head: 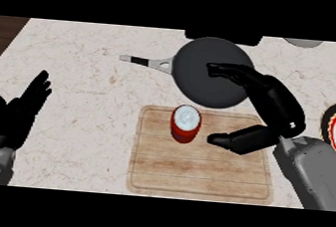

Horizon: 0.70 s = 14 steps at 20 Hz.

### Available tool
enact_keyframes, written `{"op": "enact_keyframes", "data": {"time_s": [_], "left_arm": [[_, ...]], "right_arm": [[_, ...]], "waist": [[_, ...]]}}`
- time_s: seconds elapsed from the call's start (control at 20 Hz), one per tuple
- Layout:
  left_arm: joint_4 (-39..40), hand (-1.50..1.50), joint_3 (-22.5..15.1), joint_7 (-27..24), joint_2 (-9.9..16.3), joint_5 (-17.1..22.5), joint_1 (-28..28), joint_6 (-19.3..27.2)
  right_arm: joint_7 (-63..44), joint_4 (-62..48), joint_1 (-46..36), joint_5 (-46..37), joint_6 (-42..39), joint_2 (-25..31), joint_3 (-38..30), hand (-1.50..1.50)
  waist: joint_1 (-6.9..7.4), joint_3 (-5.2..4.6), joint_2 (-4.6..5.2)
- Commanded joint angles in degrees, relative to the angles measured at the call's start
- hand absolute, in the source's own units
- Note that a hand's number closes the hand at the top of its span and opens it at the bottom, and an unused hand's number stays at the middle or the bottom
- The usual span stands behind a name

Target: Pick the can from the cutting board and place it in the pan

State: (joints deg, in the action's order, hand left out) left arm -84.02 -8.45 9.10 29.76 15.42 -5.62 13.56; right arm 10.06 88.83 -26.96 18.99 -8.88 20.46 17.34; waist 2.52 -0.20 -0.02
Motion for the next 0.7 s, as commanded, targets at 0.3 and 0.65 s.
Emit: {"op": "enact_keyframes", "data": {"time_s": [0.3, 0.65], "left_arm": [[9.1, 0.0, 1.0, 4.9, -0.4, -7.0, -3.1, 3.0], [8.0, 0.0, 2.1, 4.5, 1.3, -6.6, -0.7, 1.2]], "right_arm": [[7.2, -14.0, -3.3, 1.3, -7.1, -7.5, -2.0, -1.5], [-5.4, -5.8, -12.6, -4.7, -9.3, 2.3, -0.5, -1.5]], "waist": [[-2.47, 0.21, 0.15], [-2.67, 0.14, -0.29]]}}
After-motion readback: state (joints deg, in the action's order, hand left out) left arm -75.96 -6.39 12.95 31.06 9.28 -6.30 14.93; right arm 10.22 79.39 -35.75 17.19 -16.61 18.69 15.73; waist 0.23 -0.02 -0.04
